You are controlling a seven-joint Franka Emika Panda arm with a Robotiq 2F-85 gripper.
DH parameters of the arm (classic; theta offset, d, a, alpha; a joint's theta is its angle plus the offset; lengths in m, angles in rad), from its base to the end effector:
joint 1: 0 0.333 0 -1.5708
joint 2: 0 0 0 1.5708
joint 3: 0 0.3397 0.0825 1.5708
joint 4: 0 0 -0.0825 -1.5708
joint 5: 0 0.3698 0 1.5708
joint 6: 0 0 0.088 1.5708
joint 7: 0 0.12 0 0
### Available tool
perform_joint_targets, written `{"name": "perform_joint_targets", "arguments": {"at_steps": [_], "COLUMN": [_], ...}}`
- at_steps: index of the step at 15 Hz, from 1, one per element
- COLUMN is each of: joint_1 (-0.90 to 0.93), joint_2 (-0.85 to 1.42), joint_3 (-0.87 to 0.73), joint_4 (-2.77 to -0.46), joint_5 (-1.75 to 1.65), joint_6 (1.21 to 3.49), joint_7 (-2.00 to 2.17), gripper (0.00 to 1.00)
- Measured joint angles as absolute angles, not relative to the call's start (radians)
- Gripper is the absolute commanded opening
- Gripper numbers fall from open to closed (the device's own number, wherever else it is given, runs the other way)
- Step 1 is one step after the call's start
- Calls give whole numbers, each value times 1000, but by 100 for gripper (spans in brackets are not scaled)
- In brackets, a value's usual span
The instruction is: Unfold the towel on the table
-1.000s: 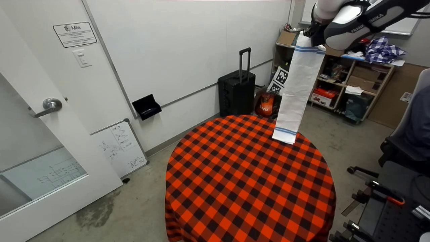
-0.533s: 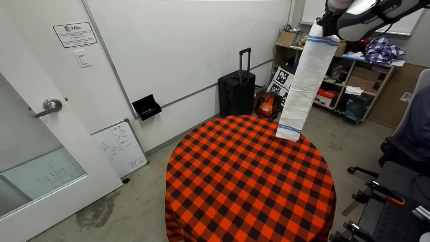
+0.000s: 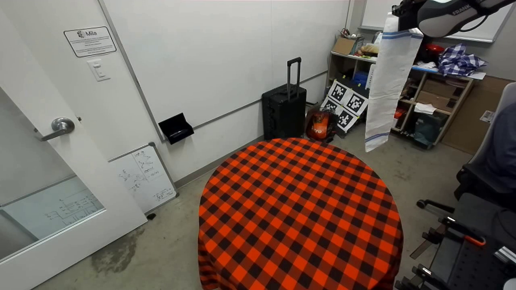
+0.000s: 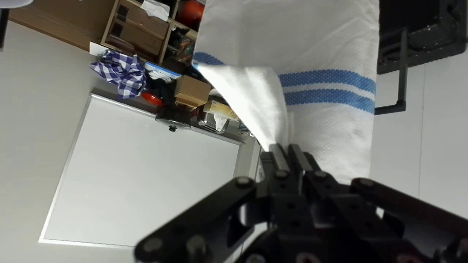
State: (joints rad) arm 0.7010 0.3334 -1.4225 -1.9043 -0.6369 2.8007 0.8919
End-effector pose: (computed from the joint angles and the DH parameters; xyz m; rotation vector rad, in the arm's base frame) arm 0.5368 -0.3248 0.5624 2.0350 -1.0218 0.9907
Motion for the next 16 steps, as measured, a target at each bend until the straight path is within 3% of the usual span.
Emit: {"name": "perform_joint_targets", "arguments": {"at_steps": [7,16], "joint_1": [811,770], "joint_2": [329,315], "joint_3": [-1413,-1057], "joint_4": [-2018,-2219], "joint_5": [-637,-557], "joint_6": [2784,2756], "joint_7": [883,713], "gripper": [1,1]}}
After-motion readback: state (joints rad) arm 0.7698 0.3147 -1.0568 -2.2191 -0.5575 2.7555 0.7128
